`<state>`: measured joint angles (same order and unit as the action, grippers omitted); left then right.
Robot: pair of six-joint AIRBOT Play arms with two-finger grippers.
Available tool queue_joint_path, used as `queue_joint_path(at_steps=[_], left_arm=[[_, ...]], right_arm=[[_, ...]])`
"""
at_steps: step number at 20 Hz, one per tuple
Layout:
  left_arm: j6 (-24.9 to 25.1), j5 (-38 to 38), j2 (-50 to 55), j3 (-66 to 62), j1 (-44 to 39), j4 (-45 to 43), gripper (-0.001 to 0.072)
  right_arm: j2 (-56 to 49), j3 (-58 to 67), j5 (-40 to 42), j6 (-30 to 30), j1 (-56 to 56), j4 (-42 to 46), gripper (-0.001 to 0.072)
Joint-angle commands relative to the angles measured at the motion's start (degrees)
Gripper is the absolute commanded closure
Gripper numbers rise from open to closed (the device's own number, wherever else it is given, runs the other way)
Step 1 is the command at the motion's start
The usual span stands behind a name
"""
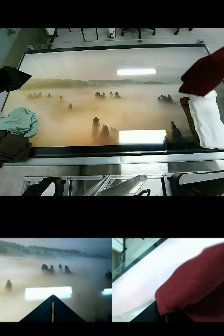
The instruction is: Fold the shirts.
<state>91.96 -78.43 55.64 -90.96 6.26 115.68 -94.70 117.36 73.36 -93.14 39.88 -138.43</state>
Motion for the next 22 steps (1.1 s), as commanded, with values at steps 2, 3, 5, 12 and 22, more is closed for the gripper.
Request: queue_joint_path(at_steps=[2,3,5,12,22], left_arm=[[-1.16,-0.17,-0.02,0.00,-0.02,-0.02,0.0687],[-1.16,-0.13,-0.02,0.02,-0.04,-0.02,0.0687],[-1.20,0.13,-0.02,0.00,-0.02,-0.02,0.0687],[-1.62,1.55,-0.02,0.00,-0.02,-0.11,0.0687],[-1.62,-0.35,-0.02,0.04,-0.04,0.00,0.0687]], right_arm=[[-3.69,-0.04,2.47,-1.90,4.66,-0.87,0.0696],[-4.17,-0.02,0.94,-2.67,4.35,-2.01,0.0696],[-4.20,0.00,-5.38,-4.59,3.48,-6.62,0.0696],[-4.20,0.07,-6.78,-11.47,4.04,-8.26,0.0696],[0.55,-4.13,22.43,9.60,10.38,21.27,0.0697]])
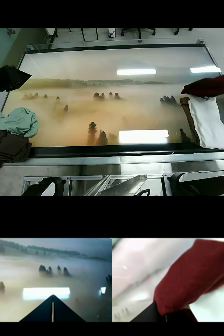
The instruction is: Fold the shirts.
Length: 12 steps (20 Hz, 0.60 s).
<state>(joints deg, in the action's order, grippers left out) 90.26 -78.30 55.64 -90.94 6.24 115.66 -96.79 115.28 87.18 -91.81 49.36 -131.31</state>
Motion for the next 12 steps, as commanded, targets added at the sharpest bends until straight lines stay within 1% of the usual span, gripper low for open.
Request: queue_joint_path(at_steps=[1,4,6,8,9,12], left_arm=[[0.09,-0.37,-0.02,0.04,-0.02,0.02,0.0687],[0.11,-0.33,-0.02,0.04,-0.02,0.02,0.0687],[0.11,-0.26,-0.07,0.37,-0.02,0.04,0.0687],[0.13,0.31,-0.66,2.43,-0.02,0.02,0.0687],[0.15,0.35,-0.81,3.65,-0.02,0.02,0.0687],[0.13,0.20,-0.85,7.56,-0.02,0.04,0.0687]], right_arm=[[4.31,-3.21,9.66,9.62,0.87,18.38,0.0697],[9.70,-9.46,12.44,13.07,0.87,26.21,0.0696],[14.43,-17.66,13.53,13.03,0.85,27.96,0.0696],[18.91,-27.17,11.30,14.19,0.85,30.42,0.0695],[20.70,-32.24,8.72,14.29,0.85,31.78,0.0695],[21.73,-43.74,2.97,14.25,0.85,32.17,0.0684]])
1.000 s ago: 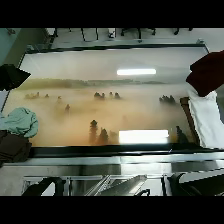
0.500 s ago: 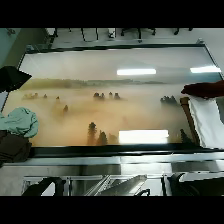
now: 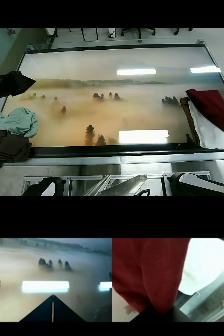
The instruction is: Fold the shirts.
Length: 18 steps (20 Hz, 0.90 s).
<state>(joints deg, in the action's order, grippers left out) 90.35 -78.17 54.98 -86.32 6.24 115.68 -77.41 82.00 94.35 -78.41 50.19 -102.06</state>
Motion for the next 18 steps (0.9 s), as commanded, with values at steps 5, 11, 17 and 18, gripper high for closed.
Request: queue_joint_path(at_steps=[5,11,17,18], left_arm=[[0.04,-0.46,-0.20,5.64,-0.02,0.04,0.0687],[0.09,1.40,-0.20,5.60,0.00,7.80,0.0687],[0.07,-2.14,-1.05,6.60,-2.73,8.55,0.0687],[0.07,-0.92,-2.80,9.22,-5.33,8.50,0.0687]], right_arm=[[-0.50,-12.76,-1.70,0.44,0.04,11.72,0.0011],[0.81,-1.92,0.11,-1.01,-4.26,1.97,0.0566],[12.41,-6.43,-11.04,-9.27,-28.37,-11.15,0.0695],[15.65,-10.40,-13.79,-10.03,-34.38,-11.13,0.0695]])
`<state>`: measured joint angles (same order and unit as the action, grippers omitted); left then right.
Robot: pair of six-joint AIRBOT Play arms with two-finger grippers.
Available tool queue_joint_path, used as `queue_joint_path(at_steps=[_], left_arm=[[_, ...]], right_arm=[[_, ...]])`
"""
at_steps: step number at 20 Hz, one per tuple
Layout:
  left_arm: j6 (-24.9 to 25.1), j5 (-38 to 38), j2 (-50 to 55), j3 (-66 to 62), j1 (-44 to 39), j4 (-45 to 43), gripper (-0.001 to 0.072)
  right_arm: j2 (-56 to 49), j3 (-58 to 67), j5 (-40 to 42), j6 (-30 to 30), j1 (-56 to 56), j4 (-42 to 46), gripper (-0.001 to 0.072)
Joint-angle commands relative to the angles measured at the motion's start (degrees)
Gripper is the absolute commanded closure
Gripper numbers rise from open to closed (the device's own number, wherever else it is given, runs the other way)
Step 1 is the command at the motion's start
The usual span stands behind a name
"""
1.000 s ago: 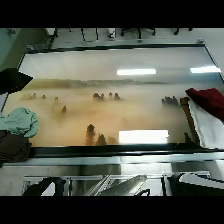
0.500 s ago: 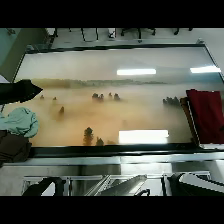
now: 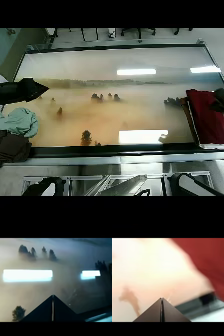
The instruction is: Fold the shirts.
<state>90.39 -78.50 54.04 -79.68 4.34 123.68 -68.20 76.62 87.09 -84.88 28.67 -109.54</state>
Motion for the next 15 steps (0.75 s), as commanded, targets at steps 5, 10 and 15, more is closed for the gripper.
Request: queue_joint_path(at_steps=[5,10,15], left_arm=[[-2.19,9.94,-11.56,23.39,-19.12,0.37,0.0687],[-2.21,15.50,-14.58,33.27,-24.41,0.46,0.0688],[-2.21,17.35,-17.90,34.71,-23.39,0.57,0.0687]], right_arm=[[19.96,-29.57,-20.94,-0.66,-39.89,-3.69,0.0695],[20.87,-33.11,-22.01,1.09,-50.73,-4.13,0.0694],[20.87,-33.11,-21.99,1.09,-51.98,-4.11,0.0694]])
